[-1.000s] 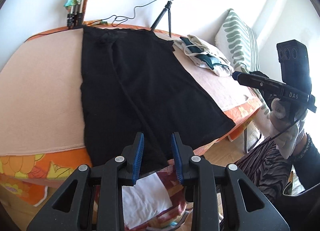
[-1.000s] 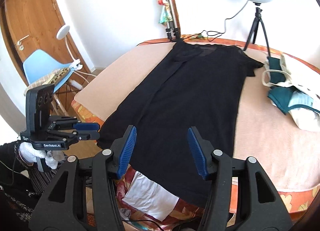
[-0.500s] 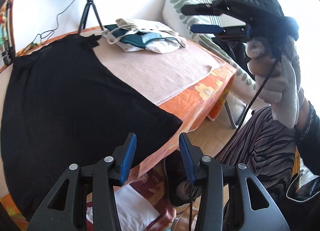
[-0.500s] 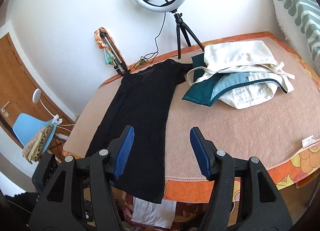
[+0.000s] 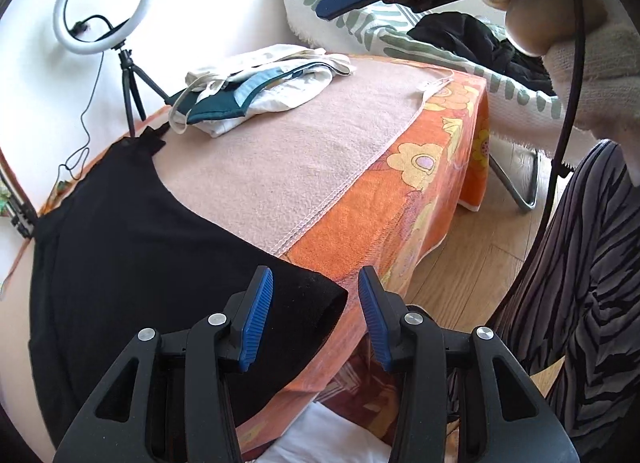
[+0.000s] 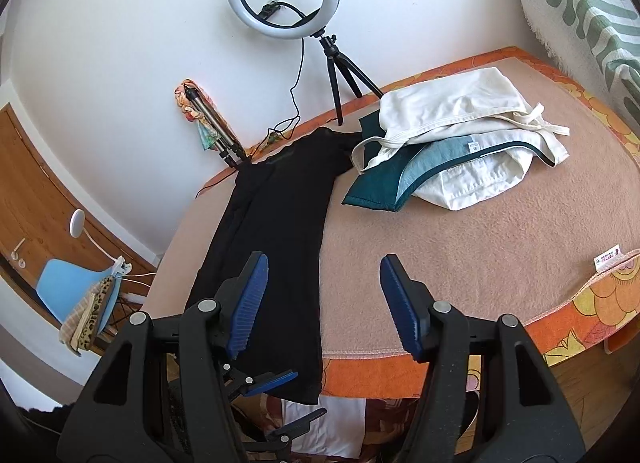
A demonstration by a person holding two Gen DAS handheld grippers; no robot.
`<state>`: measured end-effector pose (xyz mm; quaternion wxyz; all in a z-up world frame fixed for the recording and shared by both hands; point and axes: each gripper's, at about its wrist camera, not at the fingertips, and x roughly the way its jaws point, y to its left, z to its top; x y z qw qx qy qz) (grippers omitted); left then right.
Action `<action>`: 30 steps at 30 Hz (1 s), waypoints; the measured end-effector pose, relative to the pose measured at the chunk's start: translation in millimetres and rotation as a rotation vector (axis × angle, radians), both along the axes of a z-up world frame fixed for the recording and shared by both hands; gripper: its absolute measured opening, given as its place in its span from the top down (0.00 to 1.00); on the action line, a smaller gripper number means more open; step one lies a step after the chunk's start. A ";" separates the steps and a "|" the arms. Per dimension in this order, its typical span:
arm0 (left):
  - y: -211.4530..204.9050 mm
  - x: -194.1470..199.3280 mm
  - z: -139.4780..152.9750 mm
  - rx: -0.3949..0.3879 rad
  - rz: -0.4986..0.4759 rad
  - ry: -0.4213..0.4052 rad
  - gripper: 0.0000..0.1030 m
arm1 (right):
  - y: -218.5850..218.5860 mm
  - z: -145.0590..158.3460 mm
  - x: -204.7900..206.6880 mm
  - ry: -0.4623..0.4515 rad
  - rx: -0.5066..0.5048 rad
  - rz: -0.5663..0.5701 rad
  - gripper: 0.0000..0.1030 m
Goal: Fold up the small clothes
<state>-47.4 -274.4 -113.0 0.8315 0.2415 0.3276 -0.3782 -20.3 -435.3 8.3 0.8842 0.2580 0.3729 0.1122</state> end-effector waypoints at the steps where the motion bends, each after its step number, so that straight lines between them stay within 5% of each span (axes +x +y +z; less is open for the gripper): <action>1: 0.9 2.5 -0.7 -0.007 0.005 0.010 0.59 | -1.2 -0.3 2.5 0.005 0.012 0.004 0.40; 5: 9.5 14.2 1.3 -0.057 0.013 0.057 0.89 | 5.6 6.0 24.7 0.019 -0.034 0.052 0.40; 8: 18.8 24.3 3.5 -0.119 0.022 0.108 0.94 | 14.5 21.5 55.2 -0.003 -0.086 0.111 0.40; 16: 79.5 49.9 13.7 -0.382 0.218 0.289 0.95 | 23.3 29.8 182.7 0.027 -0.169 0.187 0.40; 22: 80.2 43.2 16.1 -0.401 0.211 0.291 0.96 | 50.5 1.9 265.2 0.095 -0.361 0.236 0.40; 30: 77.6 37.9 15.3 -0.437 0.221 0.346 0.96 | 70.6 -38.3 357.3 0.231 -0.375 0.190 0.40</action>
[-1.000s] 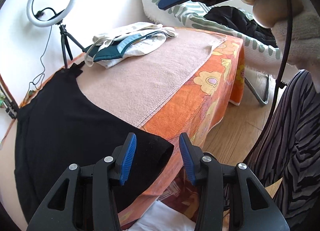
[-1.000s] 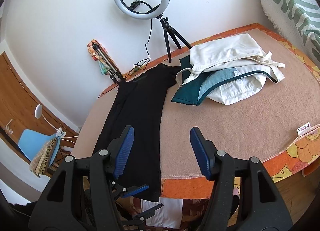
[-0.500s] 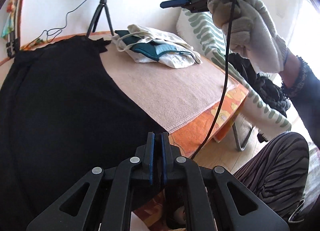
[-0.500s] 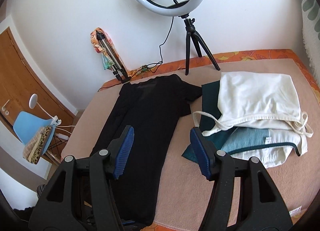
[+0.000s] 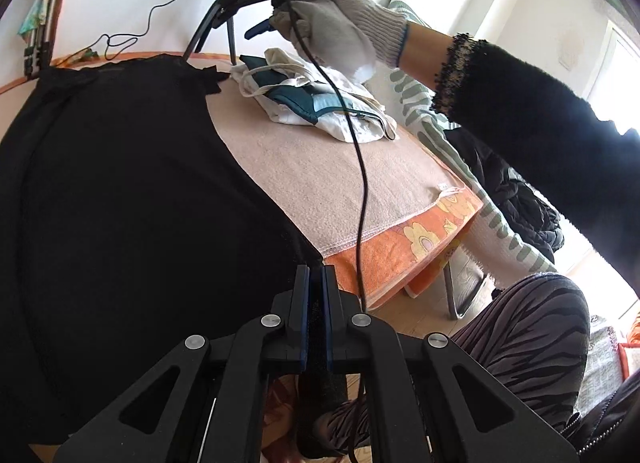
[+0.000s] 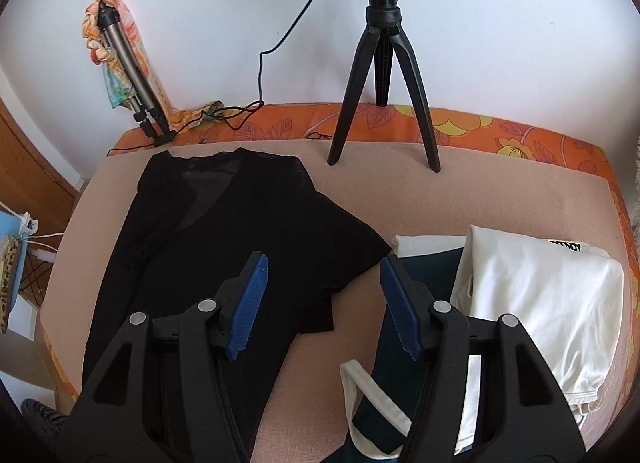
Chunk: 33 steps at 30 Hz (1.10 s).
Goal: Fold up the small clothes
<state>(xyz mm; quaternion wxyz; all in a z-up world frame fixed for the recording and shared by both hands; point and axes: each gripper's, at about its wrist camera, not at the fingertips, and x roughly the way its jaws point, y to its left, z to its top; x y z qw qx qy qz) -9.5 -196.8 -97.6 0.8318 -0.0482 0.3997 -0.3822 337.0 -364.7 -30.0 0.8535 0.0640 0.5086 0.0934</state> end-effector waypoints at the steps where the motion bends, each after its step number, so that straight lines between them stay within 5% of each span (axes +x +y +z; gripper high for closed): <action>1: 0.8 0.3 0.4 -0.004 0.003 0.001 0.96 | 0.7 -5.6 10.5 0.015 0.005 -0.017 0.42; 5: 6.3 4.5 0.3 -0.026 0.016 0.017 0.96 | 10.7 -34.4 43.9 0.084 0.003 -0.031 0.54; 10: 12.9 11.0 -1.2 -0.040 0.031 0.025 0.96 | 9.2 -71.5 71.1 0.131 -0.085 -0.086 0.54; 15: 20.5 16.9 -4.9 -0.051 0.051 0.042 0.96 | 0.6 -93.8 81.0 0.175 -0.071 -0.103 0.54; 19: 24.4 17.1 -8.1 -0.059 0.062 0.049 0.96 | 6.8 -95.4 80.0 0.159 -0.124 -0.087 0.54; 22: 26.1 16.4 -10.4 -0.067 0.068 0.057 0.96 | 17.5 -93.9 75.9 0.139 -0.162 -0.051 0.91; 33: 69.9 9.1 -9.7 -0.131 0.204 0.077 0.96 | 48.0 -43.8 78.2 0.079 -0.141 -0.060 0.98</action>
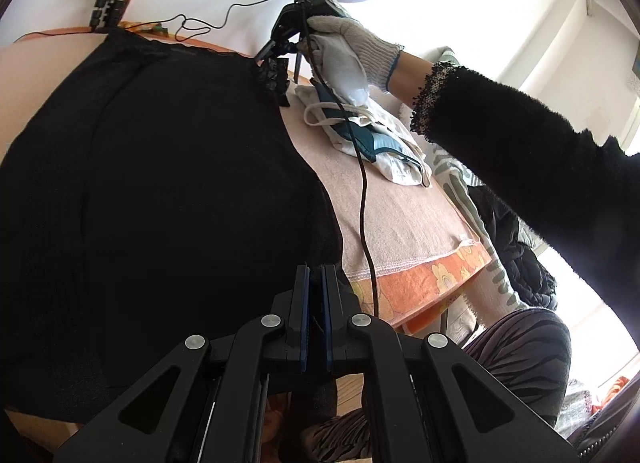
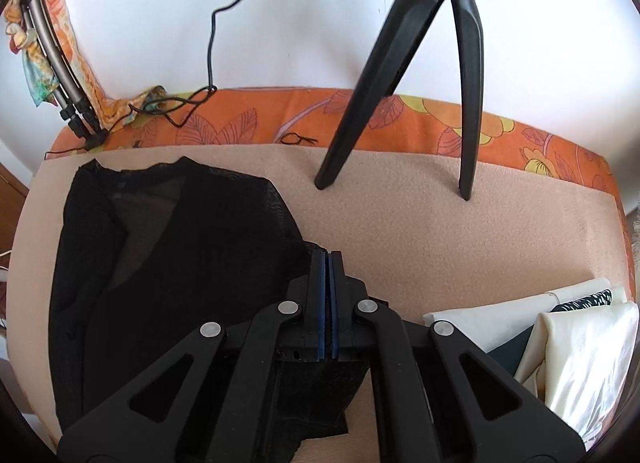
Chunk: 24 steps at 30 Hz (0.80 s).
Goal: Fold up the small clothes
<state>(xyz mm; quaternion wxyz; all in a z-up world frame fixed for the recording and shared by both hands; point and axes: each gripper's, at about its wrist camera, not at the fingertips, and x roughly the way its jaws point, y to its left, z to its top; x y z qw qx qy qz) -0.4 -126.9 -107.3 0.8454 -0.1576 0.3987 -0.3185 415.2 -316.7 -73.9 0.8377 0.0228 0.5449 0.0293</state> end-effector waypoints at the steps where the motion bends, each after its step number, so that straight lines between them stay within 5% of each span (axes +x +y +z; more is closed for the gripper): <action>1: 5.9 -1.3 0.3 -0.011 0.017 0.004 0.96 | 5.3 8.3 0.8 -0.009 -0.001 0.005 0.98; 13: 61.8 -14.8 0.8 -0.077 0.138 0.018 0.96 | 118.6 59.4 14.5 -0.049 -0.159 0.107 0.98; 24: 87.5 -32.6 -2.0 -0.055 0.203 -0.008 0.96 | 216.0 32.6 25.8 -0.043 -0.283 0.195 0.98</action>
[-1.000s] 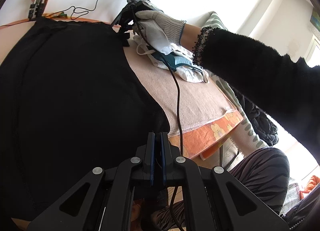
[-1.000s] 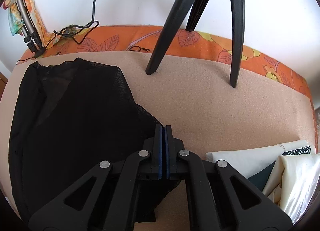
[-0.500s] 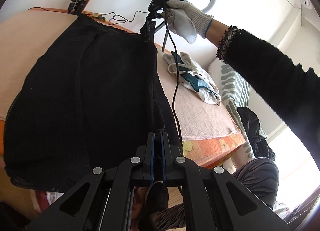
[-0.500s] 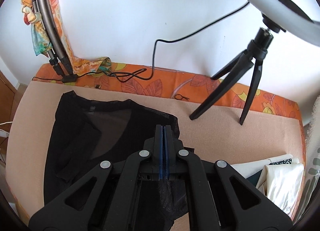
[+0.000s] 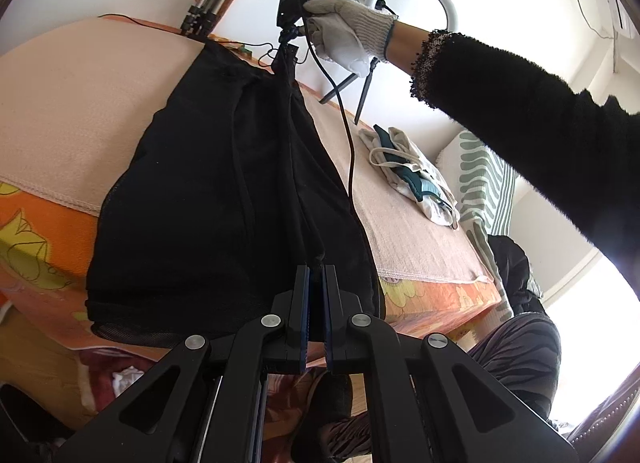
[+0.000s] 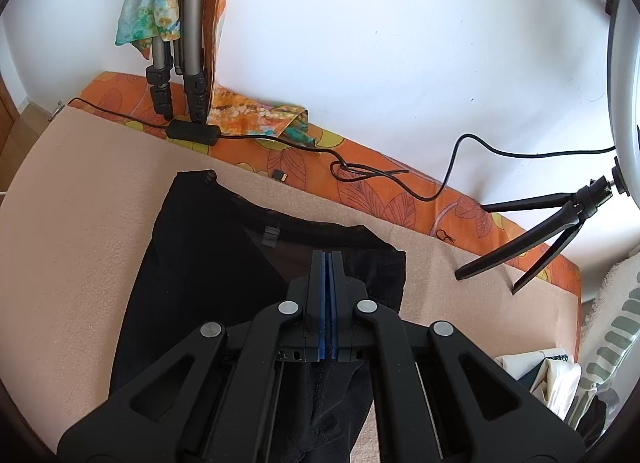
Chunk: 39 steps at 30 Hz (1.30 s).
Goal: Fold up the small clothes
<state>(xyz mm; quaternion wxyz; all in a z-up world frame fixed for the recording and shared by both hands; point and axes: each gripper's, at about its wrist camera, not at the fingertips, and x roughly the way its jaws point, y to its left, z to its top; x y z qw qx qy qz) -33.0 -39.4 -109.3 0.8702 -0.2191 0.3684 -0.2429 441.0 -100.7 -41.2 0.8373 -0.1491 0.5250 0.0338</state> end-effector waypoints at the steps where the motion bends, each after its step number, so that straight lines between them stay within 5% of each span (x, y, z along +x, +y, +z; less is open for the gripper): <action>1: -0.2 0.4 -0.6 0.009 0.001 -0.001 0.96 | 2.6 -2.9 1.8 -0.001 0.004 -0.003 0.98; 6: 1.5 3.2 -5.2 0.022 0.017 0.033 0.96 | 13.8 -12.7 -0.1 0.042 0.106 0.043 0.91; 8: 1.1 2.5 -1.9 0.050 0.020 0.031 0.91 | 13.1 -9.4 -5.5 0.044 0.125 0.054 0.51; 9: 0.7 0.9 -0.4 0.053 0.016 0.025 0.90 | 10.0 -4.5 -10.4 0.028 0.130 0.058 0.46; 16: 1.1 -10.0 17.2 0.069 -0.005 -0.032 0.90 | -60.4 12.1 -50.3 0.046 0.357 -0.045 0.46; 21: 12.4 -13.5 29.5 0.081 0.007 -0.056 0.84 | -87.8 -21.6 -89.6 0.133 0.410 -0.087 0.63; 27: 46.3 -12.5 44.3 0.171 0.050 -0.092 0.78 | -91.2 -18.1 -148.4 0.118 0.457 -0.046 0.63; 39: 101.0 22.7 39.3 0.211 -0.003 0.086 0.65 | -106.0 10.5 -307.4 0.097 0.505 0.065 0.63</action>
